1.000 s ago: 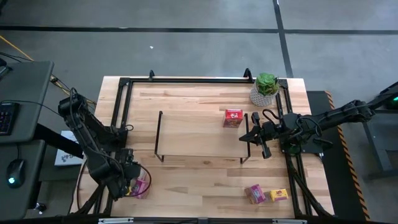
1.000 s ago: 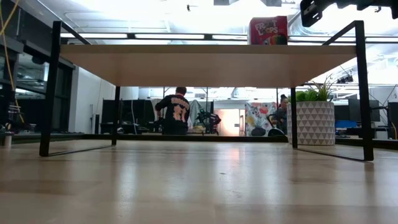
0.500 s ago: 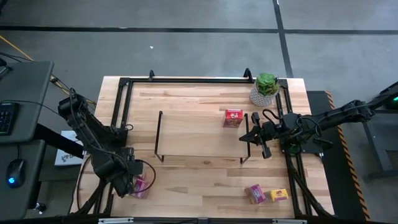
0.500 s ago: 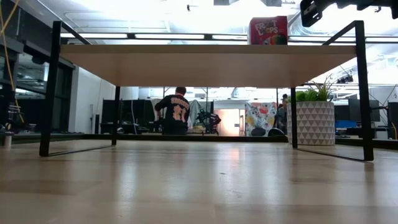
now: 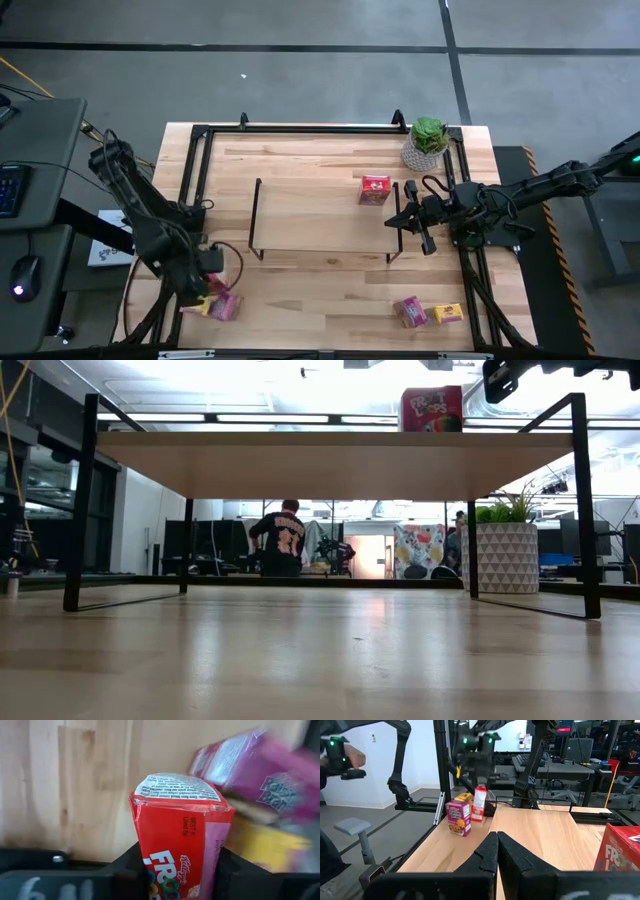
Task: Stack cereal on shelf
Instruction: Put the red cereal box on the shelf aligned with the red cereal box
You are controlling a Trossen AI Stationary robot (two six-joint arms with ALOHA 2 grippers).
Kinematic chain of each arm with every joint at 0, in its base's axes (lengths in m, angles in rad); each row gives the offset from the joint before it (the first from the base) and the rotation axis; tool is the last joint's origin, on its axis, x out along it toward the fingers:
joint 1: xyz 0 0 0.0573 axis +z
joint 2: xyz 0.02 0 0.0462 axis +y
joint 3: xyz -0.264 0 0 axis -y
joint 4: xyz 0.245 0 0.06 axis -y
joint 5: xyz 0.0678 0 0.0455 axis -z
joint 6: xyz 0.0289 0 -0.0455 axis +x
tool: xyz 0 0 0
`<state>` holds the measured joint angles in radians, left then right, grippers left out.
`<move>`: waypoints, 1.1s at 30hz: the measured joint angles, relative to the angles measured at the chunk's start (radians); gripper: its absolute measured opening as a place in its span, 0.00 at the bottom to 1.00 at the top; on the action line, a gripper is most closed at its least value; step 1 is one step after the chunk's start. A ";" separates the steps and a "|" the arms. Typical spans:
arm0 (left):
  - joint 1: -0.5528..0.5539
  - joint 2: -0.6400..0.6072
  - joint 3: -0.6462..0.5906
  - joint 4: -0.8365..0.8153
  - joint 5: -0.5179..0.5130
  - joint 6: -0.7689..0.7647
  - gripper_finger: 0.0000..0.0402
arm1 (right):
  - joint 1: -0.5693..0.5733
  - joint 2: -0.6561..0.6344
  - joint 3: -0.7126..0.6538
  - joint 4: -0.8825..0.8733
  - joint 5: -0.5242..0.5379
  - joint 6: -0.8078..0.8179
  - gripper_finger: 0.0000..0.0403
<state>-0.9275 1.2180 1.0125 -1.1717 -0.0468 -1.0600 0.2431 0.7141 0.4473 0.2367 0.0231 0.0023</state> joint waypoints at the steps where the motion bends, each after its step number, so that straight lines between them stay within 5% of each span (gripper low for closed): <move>1: 0.002 -0.016 0.019 0.000 -0.001 -0.011 0.28 | 0.000 0.000 0.000 0.000 0.000 0.000 0.00; 11: 0.036 -0.099 0.287 0.005 -0.165 0.043 0.28 | 0.000 0.000 0.000 0.008 0.000 0.026 0.00; 20: 0.145 -0.046 0.545 0.103 -0.419 0.579 0.28 | 0.000 0.000 0.000 0.031 0.000 0.017 0.00; 25: 0.322 0.071 0.634 0.151 -0.416 0.823 0.28 | 0.000 0.000 0.000 0.049 0.000 0.017 0.00; 33: 0.584 0.338 0.791 0.154 -0.297 1.007 0.28 | 0.000 0.000 0.000 0.054 0.000 0.019 0.00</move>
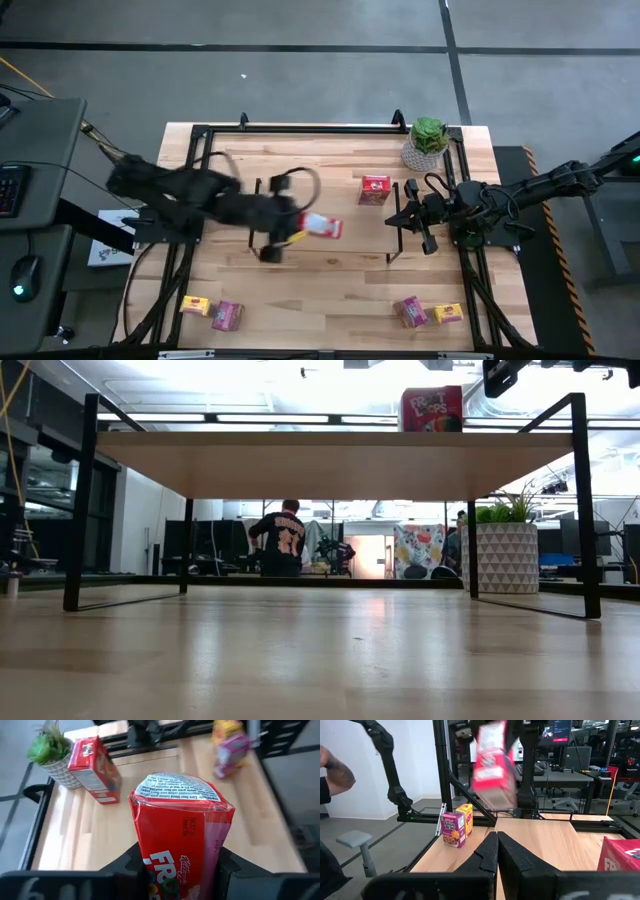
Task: Stack cereal on shelf
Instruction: Put the red cereal box on the shelf aligned with the red cereal box
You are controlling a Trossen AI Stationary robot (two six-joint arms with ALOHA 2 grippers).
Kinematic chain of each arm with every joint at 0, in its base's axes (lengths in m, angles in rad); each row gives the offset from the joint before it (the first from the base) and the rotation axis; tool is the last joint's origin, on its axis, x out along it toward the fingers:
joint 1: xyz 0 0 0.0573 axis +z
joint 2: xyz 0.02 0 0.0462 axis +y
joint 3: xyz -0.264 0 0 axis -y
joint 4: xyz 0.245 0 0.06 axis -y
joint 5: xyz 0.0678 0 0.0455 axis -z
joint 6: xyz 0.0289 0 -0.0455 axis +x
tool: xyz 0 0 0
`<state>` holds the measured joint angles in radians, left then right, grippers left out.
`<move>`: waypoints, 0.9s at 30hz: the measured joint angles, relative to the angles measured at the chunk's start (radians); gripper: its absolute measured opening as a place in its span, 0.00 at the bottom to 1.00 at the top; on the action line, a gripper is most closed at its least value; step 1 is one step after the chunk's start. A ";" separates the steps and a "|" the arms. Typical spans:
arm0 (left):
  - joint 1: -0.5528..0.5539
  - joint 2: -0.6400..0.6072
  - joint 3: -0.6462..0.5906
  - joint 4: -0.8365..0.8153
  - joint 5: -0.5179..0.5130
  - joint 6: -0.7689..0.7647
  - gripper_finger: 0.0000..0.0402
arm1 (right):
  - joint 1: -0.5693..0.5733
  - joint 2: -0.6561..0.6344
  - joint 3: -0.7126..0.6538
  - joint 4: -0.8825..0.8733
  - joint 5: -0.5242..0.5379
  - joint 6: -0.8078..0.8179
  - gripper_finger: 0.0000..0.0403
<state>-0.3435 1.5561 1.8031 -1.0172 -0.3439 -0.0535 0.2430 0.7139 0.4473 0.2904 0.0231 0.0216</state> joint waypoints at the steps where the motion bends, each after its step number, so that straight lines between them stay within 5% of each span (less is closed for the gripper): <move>1: 0.021 0.029 0.019 0.004 0.000 0.020 0.28 | 0.000 0.000 0.000 0.000 0.000 0.000 0.00; 5: 0.089 0.121 0.074 0.061 0.029 0.090 0.28 | 0.000 0.000 0.000 0.005 0.000 -0.003 0.00; 13: 0.169 0.238 0.087 0.166 0.272 0.156 0.28 | 0.000 0.000 0.000 0.039 0.000 -0.003 0.00; 27: 0.207 0.302 0.087 0.220 0.262 0.258 0.28 | 0.000 -0.001 0.000 0.044 0.000 -0.003 0.00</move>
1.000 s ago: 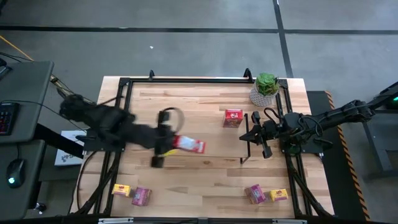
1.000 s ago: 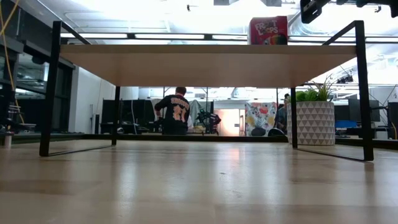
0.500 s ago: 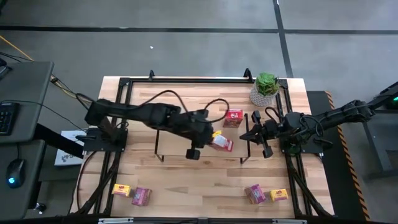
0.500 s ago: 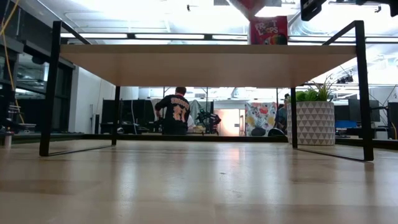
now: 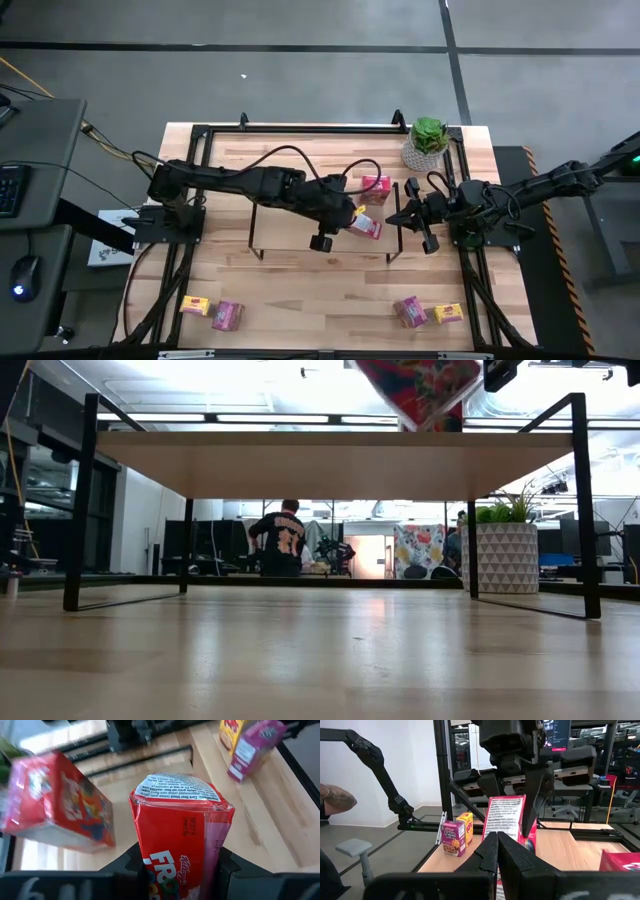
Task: Stack cereal on shelf
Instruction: Put the red cereal box on the shelf aligned with the red cereal box
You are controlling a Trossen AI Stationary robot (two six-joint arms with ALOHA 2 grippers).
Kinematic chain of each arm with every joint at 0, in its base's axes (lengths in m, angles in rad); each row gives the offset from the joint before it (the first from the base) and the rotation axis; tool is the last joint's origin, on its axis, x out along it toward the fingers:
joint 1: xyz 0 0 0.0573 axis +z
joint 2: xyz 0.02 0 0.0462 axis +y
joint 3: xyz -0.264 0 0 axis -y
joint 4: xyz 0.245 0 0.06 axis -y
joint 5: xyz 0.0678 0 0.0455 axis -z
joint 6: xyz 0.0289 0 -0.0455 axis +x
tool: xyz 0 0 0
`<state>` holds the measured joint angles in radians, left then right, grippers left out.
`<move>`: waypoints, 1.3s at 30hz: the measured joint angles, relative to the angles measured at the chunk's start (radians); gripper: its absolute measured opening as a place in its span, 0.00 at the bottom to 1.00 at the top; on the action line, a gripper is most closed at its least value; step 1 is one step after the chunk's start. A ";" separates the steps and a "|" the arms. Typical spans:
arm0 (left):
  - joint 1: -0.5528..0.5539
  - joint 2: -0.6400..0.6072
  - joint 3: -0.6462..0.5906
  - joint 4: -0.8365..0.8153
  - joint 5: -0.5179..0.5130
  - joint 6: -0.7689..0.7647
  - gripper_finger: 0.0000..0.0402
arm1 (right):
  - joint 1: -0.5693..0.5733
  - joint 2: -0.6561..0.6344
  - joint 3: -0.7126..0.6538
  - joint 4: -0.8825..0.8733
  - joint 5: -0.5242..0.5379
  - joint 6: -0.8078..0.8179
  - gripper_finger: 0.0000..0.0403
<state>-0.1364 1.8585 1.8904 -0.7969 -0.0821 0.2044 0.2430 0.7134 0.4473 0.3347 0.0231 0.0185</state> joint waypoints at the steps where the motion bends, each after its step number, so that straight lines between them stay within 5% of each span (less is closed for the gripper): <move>1: 0.000 0.000 0.000 0.010 -0.002 0.001 0.28 | 0.000 0.000 0.000 0.000 0.000 0.000 0.00; 10: 0.000 0.001 -0.005 0.031 -0.007 0.018 0.29 | 0.000 0.000 0.000 0.000 0.000 0.000 0.00; 25: 0.026 0.035 -0.006 0.033 -0.036 0.009 0.50 | 0.000 0.000 0.000 0.000 0.000 0.000 0.00; 39: 0.038 0.045 -0.006 0.045 -0.032 0.008 0.50 | 0.000 0.000 0.000 0.000 0.000 0.000 0.00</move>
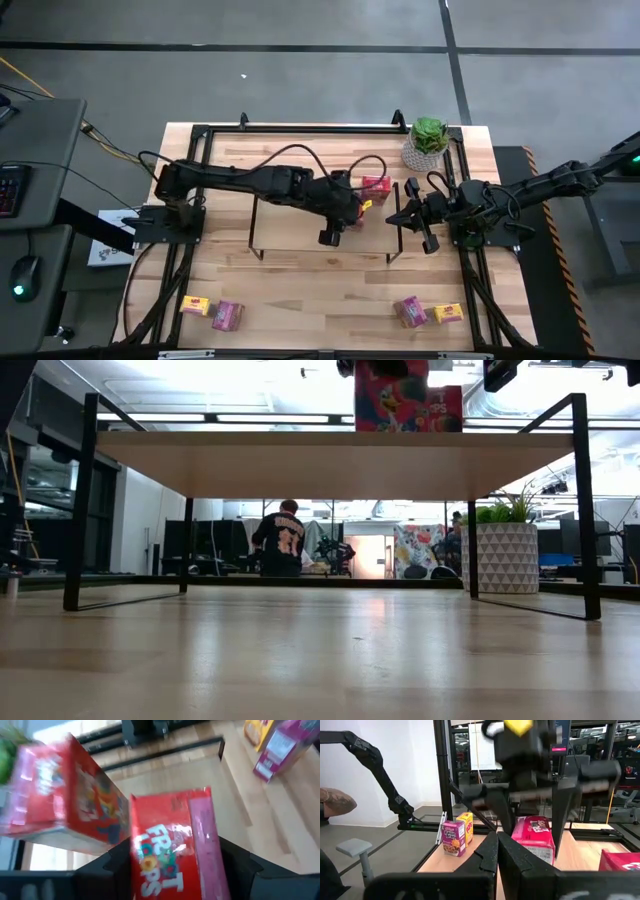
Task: Stack cereal on shelf
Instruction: Put the red cereal box on the shelf aligned with the red cereal box
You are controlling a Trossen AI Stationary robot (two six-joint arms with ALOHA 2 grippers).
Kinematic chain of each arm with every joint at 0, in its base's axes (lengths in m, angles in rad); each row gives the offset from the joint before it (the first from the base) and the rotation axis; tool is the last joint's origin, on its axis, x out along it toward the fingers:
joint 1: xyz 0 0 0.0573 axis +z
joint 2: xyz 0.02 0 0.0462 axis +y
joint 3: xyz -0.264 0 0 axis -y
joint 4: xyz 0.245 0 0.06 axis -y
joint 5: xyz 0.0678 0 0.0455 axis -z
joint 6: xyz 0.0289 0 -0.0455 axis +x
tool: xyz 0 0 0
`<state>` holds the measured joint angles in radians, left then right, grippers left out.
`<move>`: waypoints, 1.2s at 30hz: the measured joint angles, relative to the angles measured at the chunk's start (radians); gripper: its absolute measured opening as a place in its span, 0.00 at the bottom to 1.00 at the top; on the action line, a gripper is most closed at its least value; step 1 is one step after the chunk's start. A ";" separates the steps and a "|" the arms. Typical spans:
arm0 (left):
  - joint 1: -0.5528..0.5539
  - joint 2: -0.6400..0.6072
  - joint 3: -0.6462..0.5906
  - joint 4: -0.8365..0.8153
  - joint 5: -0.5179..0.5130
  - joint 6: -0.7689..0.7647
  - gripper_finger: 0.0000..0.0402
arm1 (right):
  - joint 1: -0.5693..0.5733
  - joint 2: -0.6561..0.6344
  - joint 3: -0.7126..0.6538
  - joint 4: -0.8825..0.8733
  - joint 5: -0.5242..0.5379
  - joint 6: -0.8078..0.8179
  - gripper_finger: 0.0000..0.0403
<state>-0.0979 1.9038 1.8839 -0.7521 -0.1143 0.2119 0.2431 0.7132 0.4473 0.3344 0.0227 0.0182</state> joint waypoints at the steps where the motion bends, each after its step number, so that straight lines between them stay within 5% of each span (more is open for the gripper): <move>1: 0.000 -0.011 0.000 0.001 0.000 -0.001 0.50 | 0.000 0.000 0.000 0.000 0.000 0.000 0.00; 36: 0.007 -0.040 0.001 0.048 -0.011 -0.088 0.50 | 0.000 0.000 0.000 -0.002 0.000 0.008 0.00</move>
<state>-0.0914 1.8641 1.8851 -0.7045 -0.1256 0.1243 0.2429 0.7132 0.4473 0.3325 0.0227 0.0257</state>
